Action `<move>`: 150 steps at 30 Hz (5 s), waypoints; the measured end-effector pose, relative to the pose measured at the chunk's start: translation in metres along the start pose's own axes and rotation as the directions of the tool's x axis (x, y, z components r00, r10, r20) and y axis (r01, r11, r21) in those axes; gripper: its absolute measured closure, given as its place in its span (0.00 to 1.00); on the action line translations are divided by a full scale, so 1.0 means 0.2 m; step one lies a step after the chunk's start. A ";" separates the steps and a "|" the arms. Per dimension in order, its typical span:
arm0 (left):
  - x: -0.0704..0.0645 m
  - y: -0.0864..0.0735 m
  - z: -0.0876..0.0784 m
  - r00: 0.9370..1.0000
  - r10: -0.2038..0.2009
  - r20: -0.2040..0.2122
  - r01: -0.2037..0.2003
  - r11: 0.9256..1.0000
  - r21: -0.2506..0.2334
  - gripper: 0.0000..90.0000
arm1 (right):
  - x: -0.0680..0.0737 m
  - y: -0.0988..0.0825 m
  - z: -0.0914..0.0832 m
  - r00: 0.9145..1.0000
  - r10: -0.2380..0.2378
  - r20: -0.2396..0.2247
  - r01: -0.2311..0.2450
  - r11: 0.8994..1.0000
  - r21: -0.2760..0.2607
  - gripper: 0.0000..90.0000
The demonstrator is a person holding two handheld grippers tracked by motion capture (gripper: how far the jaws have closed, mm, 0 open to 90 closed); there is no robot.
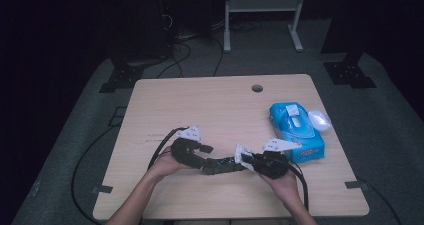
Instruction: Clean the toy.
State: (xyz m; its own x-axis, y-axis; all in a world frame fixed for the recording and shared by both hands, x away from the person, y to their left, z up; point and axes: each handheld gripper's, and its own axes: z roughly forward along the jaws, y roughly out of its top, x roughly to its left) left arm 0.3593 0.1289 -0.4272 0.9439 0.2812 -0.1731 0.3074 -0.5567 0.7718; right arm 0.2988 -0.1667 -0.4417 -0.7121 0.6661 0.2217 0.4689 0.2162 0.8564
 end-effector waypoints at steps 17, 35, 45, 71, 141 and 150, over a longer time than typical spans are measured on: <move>-0.04 -0.02 0.00 1.000 -0.003 0.009 0.003 1.000 -0.006 0.48 | 0.01 -0.01 -0.02 1.000 -0.008 -0.014 0.008 1.000 0.010 0.93; -0.12 -0.03 0.03 0.999 0.048 0.026 -0.049 0.998 0.038 0.45 | 0.06 -0.05 -0.08 0.999 -0.037 -0.035 0.038 0.998 0.040 0.93; -0.17 -0.05 0.05 0.996 0.087 0.036 -0.089 0.995 0.051 0.44 | 0.09 -0.09 -0.11 0.997 -0.065 -0.049 0.068 0.995 0.073 0.93; -0.26 -0.11 0.13 0.985 0.171 0.025 -0.172 0.982 0.082 0.42 | 0.10 -0.21 -0.09 0.994 -0.104 -0.040 0.110 0.977 0.185 0.93; -0.29 0.10 0.45 0.983 0.180 -0.039 -0.151 0.911 0.384 0.29 | -0.08 -0.20 -0.42 0.999 0.007 0.051 -0.009 1.000 0.029 0.92; -0.27 0.13 0.42 0.984 0.174 -0.035 -0.151 0.924 0.352 0.31 | -0.09 -0.20 -0.42 0.999 0.010 0.052 -0.012 0.999 0.030 0.92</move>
State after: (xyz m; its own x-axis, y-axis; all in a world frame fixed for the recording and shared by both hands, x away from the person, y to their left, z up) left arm 0.3265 0.0336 -0.4493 0.9782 0.2071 -0.0142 0.1837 -0.8318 0.5238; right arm 0.2486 -0.2464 -0.4418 -0.6793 0.7043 0.2063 0.4928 0.2294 0.8394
